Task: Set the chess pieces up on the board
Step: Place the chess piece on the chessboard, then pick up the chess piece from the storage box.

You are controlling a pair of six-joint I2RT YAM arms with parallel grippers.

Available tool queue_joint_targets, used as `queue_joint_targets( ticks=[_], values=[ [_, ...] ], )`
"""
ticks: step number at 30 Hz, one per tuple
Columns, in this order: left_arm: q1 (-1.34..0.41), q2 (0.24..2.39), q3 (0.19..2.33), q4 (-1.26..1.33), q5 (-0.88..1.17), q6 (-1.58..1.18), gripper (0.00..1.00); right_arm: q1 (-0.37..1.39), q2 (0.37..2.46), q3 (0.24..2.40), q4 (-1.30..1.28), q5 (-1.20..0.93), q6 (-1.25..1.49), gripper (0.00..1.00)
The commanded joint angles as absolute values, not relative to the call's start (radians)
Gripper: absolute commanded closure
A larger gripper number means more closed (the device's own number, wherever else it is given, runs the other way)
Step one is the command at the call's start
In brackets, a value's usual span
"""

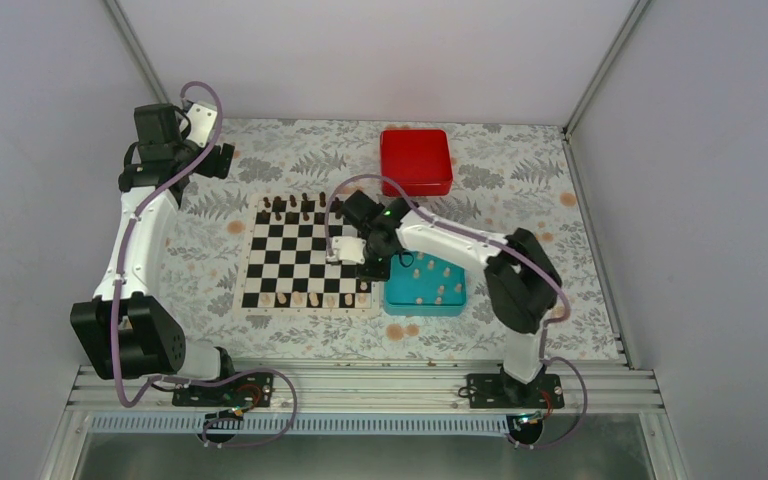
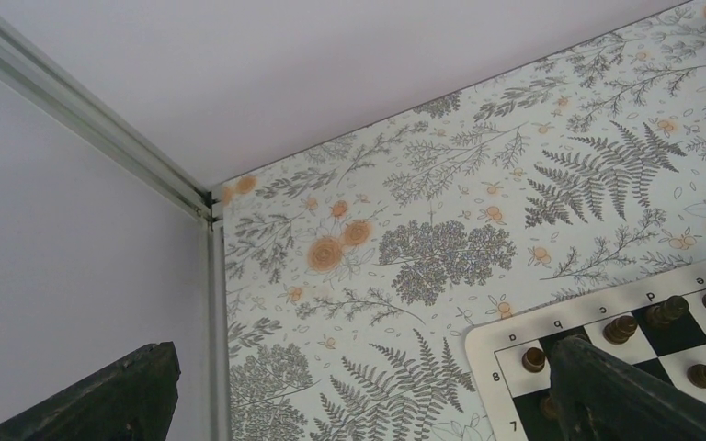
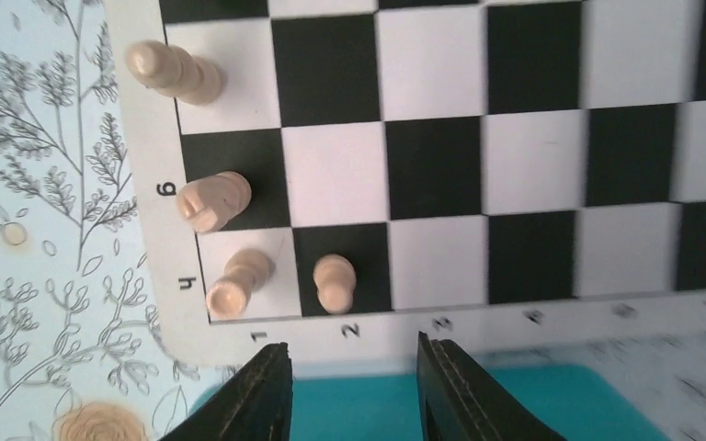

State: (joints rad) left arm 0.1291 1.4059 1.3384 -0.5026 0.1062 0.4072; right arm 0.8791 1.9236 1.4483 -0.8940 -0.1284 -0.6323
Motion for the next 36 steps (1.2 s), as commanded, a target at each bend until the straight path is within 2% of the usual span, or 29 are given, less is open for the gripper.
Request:
queue_joint_targets(
  ticks=[1,8,11,25,33,36],
  values=[
    [0.136,1.382,1.339,-0.49,0.119,0.411,0.0,0.835,1.792,1.449,-0.937,-0.103,-0.619,0.62],
    [0.136,1.383,1.344,-0.491,0.12,0.41,0.0,0.647,1.745,1.347,-0.931,-0.079,-0.642,0.63],
    [0.137,1.385,1.344,-0.49,0.121,0.41,0.0,0.604,1.737,1.268,-0.885,-0.065,-0.657,0.59],
    [0.137,1.385,1.347,-0.494,0.123,0.41,0.0,0.582,1.791,1.2,-0.839,-0.108,-0.664,0.59],
    [0.136,1.395,1.351,-0.494,0.125,0.411,0.0,0.582,1.818,1.195,-0.839,-0.126,-0.664,0.64],
    [0.136,1.4,1.354,-0.494,0.127,0.411,0.0,0.582,1.821,1.192,-0.838,-0.127,-0.665,0.7]
  ],
)
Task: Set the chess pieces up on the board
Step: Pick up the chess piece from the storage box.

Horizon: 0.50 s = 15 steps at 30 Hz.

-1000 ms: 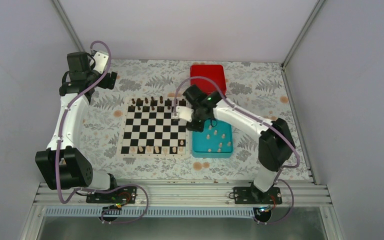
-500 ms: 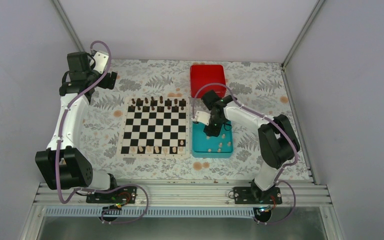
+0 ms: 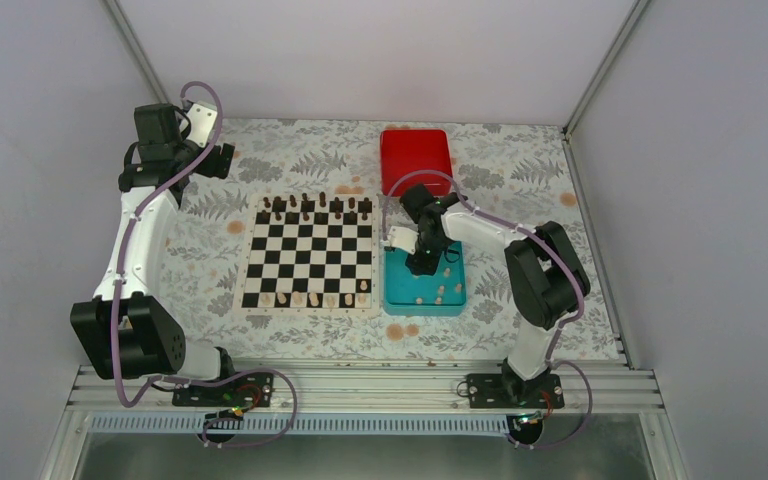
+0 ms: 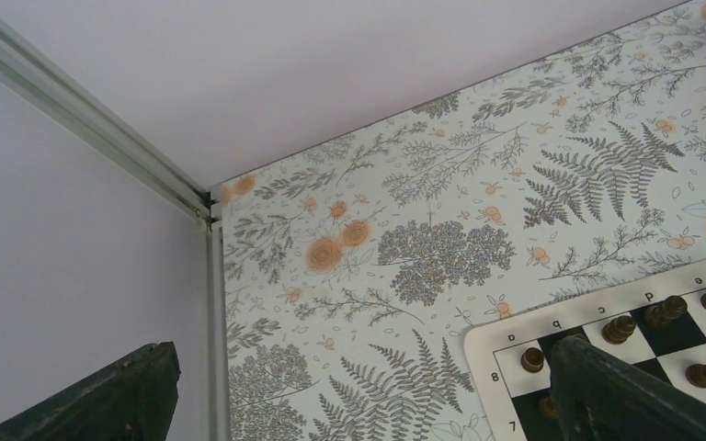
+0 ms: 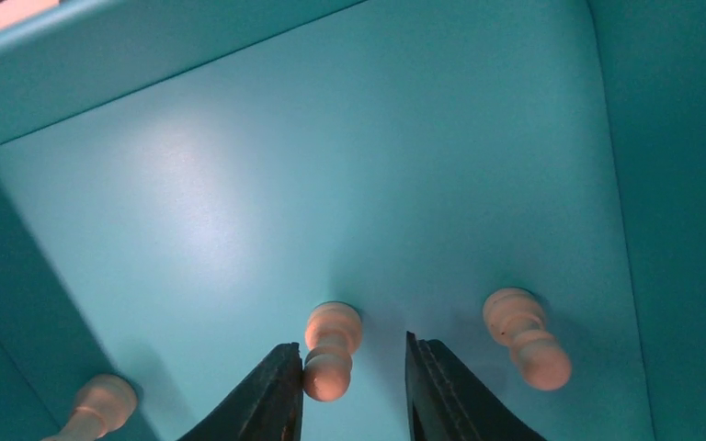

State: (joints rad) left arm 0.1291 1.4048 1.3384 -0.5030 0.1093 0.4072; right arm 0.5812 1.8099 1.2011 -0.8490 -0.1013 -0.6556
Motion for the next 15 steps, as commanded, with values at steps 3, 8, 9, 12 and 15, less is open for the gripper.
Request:
queue_joint_targets(
  ticks=[3,8,9,12,15],
  values=[
    [0.137,1.401,1.355,-0.494,0.127,0.411,0.0,0.581,1.827,1.193,-0.838,-0.129,-0.662,0.79],
    [0.137,1.398,1.348,-0.493,0.129,0.413,0.0,0.583,1.827,1.192,-0.846,-0.126,-0.66,0.82],
    [0.137,1.396,1.346,-0.491,0.129,0.413,0.0,0.582,1.825,1.192,-0.846,-0.125,-0.66,0.84],
    [0.137,1.397,1.348,-0.493,0.131,0.412,0.0,0.581,1.819,1.196,-0.853,-0.123,-0.658,0.87],
    [0.137,1.396,1.347,-0.494,0.133,0.413,0.0,0.583,1.805,1.217,-0.876,-0.117,-0.654,0.9]
  ],
)
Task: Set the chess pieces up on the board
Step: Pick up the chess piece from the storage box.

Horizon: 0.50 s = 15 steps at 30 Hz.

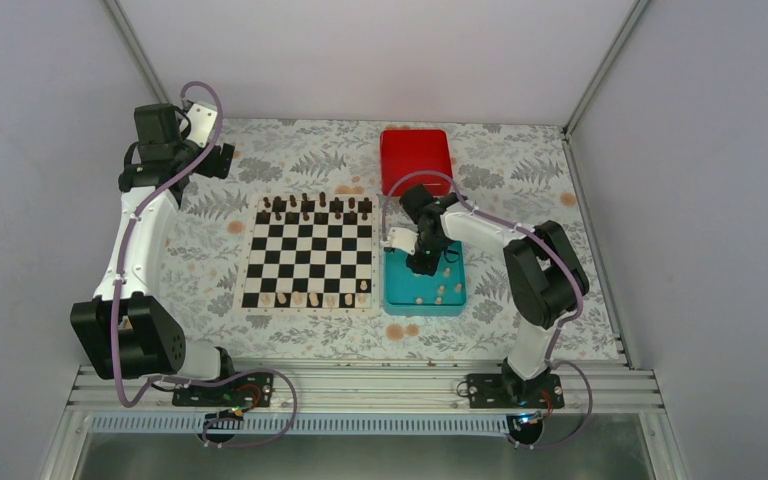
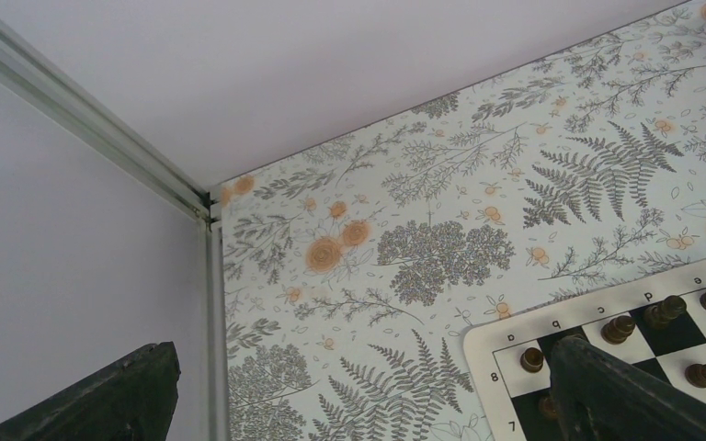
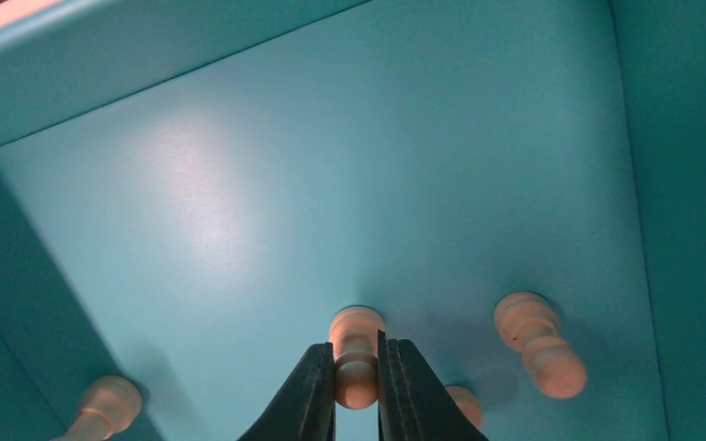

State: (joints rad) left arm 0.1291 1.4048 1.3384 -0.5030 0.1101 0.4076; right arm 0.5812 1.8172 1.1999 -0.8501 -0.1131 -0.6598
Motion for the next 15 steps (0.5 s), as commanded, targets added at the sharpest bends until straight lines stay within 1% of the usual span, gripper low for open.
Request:
queue_joint_targets(
  ticks=[1,5,9,15],
  values=[
    [0.137,1.396,1.346,-0.494,0.133,0.413,0.0,0.583,1.801,1.227,-0.885,-0.115,-0.654,0.91],
    [0.136,1.392,1.345,-0.491,0.133,0.414,0.0,0.599,1.777,1.295,-0.951,-0.101,-0.649,0.92],
    [0.137,1.389,1.344,-0.491,0.133,0.414,0.0,0.65,1.769,1.419,-1.025,-0.077,-0.643,0.93],
    [0.137,1.385,1.344,-0.492,0.136,0.413,0.0,0.753,1.832,1.607,-1.087,-0.065,-0.649,0.93]
  ],
)
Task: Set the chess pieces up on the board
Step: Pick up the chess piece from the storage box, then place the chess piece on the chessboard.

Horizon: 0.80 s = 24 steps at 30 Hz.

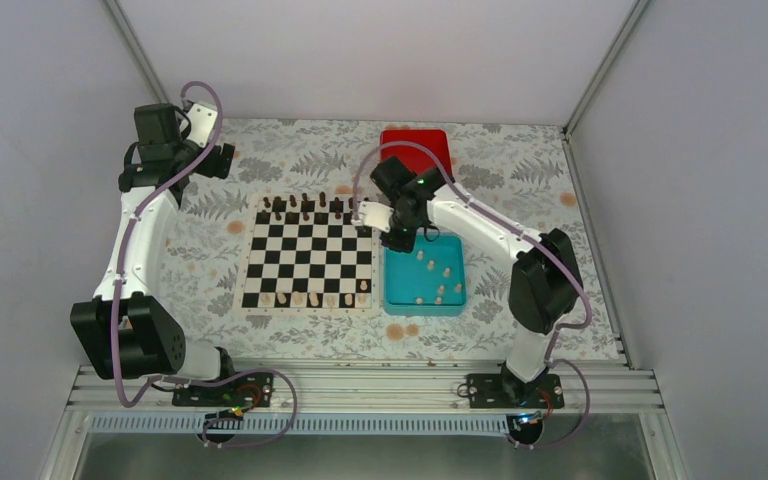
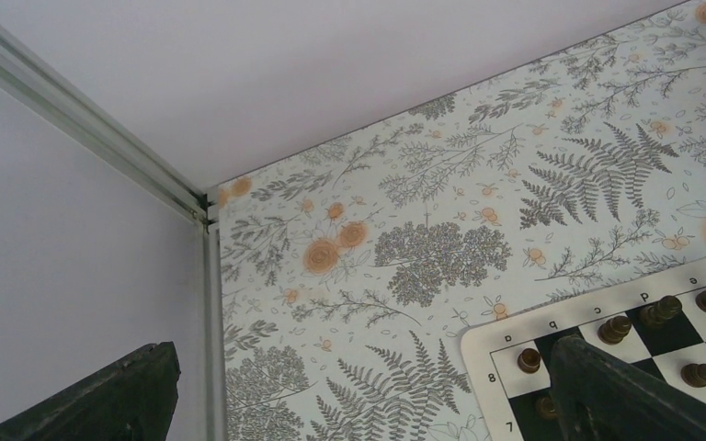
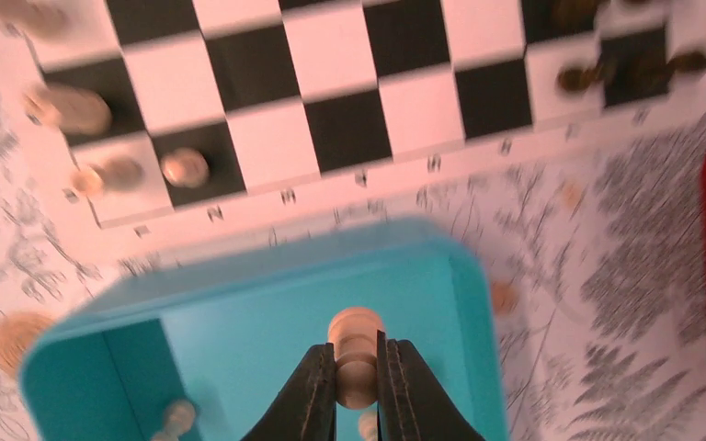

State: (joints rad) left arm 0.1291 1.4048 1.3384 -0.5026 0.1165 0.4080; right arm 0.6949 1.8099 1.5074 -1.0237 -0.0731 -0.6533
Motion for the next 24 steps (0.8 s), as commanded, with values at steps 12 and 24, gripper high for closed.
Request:
queue_joint_targets(
  ticks=[12,24],
  values=[
    [0.136,1.381,1.34,-0.492,0.136,0.413,0.0,0.945,2.028,1.745,-1.048,-0.108,-0.663,0.92],
    [0.136,1.378,1.341,-0.491,0.14,0.413,0.0,0.977,2.099,1.696,-1.003,-0.1,-0.673,0.92]
  ],
)
